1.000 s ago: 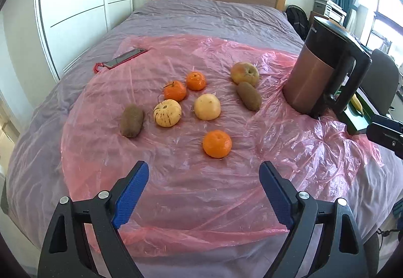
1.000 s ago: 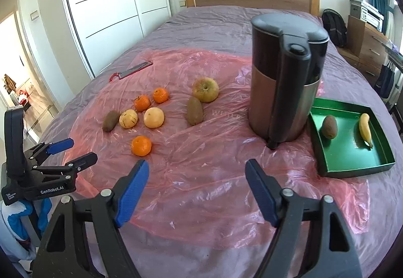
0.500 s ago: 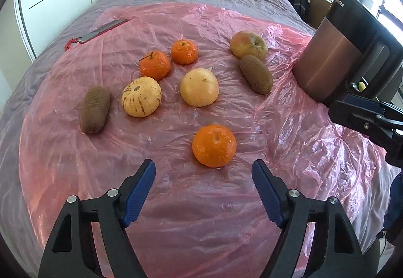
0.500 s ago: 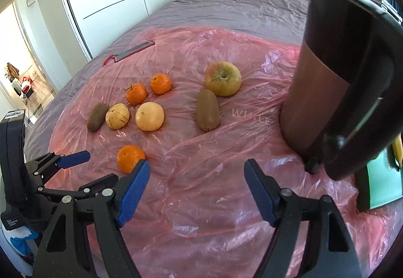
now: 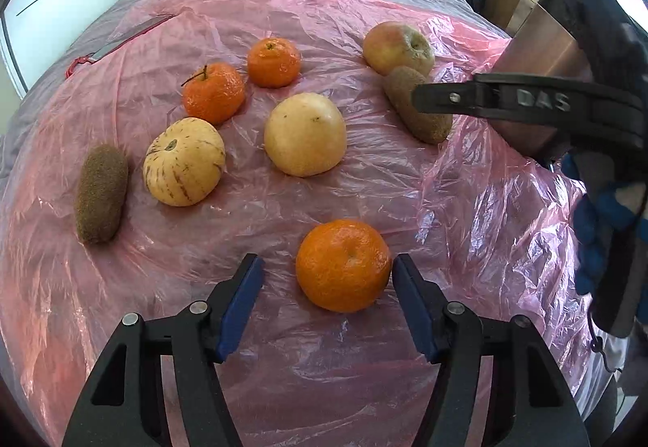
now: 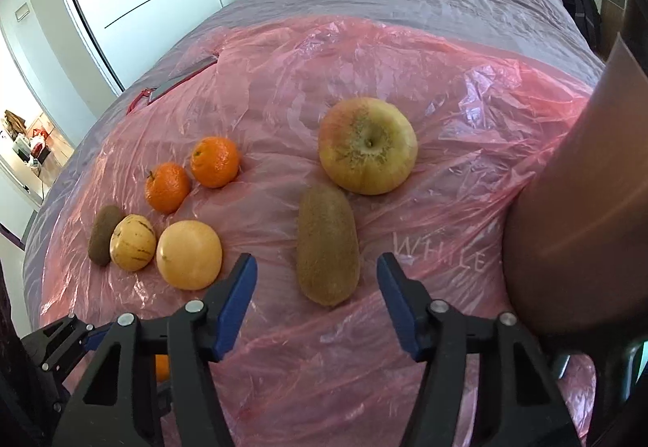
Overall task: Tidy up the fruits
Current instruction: 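Grasp the tangerine with the left gripper while the right gripper grasps a brown kiwi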
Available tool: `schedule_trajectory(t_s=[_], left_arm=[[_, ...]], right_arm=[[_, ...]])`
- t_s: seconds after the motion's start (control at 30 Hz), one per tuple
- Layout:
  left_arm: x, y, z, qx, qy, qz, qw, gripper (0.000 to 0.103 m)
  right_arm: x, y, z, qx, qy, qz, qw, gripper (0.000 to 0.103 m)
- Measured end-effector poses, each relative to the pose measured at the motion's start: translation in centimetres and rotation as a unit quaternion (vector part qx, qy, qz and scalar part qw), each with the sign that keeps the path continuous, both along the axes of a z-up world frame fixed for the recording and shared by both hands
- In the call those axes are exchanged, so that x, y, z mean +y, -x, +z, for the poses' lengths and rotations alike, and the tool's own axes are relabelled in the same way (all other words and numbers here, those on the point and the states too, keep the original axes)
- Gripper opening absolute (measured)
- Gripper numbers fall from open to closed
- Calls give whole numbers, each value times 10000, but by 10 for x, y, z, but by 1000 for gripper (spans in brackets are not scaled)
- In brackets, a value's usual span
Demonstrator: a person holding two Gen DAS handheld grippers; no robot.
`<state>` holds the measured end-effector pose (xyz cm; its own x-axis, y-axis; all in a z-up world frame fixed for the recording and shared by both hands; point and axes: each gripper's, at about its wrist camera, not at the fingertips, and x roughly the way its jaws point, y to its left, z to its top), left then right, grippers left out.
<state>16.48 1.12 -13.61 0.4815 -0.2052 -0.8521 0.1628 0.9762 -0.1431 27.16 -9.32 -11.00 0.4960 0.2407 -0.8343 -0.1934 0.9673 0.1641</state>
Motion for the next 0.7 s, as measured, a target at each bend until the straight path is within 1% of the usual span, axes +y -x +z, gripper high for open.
schedule_trajectory(t_s=[0.07,0.1,0.13,0.2,0.23,0.3,0.33,0.47,0.53,0.57,0.7], left_arm=[[-1,-2,-1,15,35,-28,10000,60],[-1,-3,-2,22,42,-49,10000,59],[-3,-4,-3,27,45,-72,10000,59],[-5,-4,-4,24,42,-128,9999,58],[-6,-5,-4,21,35,-150,9999,58],[-8,-5,-6,24,16,-187,9998,57],[-8,-5,-7,31,8,-192,9998,56],[-8,-7,-10,44,10,-203,9998,50],[-8,-6,-12,48,-6,-219,9997,43],[-8,-7,-13,53,-11,-217,9998,42],[-7,-7,-13,26,6,-215,9998,40]], right_arm=[[0,-8,-6,91,-6,-24,10000,39],[0,-11,-9,137,-10,-20,9999,31],[1,-14,-12,186,-10,-4,9998,19],[3,-18,-16,261,21,53,9996,9],[5,-18,-17,278,41,86,9996,6],[9,-20,-20,315,123,138,9993,5],[9,-21,-22,336,139,149,9992,0],[12,-22,-29,400,238,190,9987,0],[12,-24,-31,431,248,211,9985,0],[12,-24,-32,439,248,207,9985,0],[10,-25,-32,431,206,200,9987,0]])
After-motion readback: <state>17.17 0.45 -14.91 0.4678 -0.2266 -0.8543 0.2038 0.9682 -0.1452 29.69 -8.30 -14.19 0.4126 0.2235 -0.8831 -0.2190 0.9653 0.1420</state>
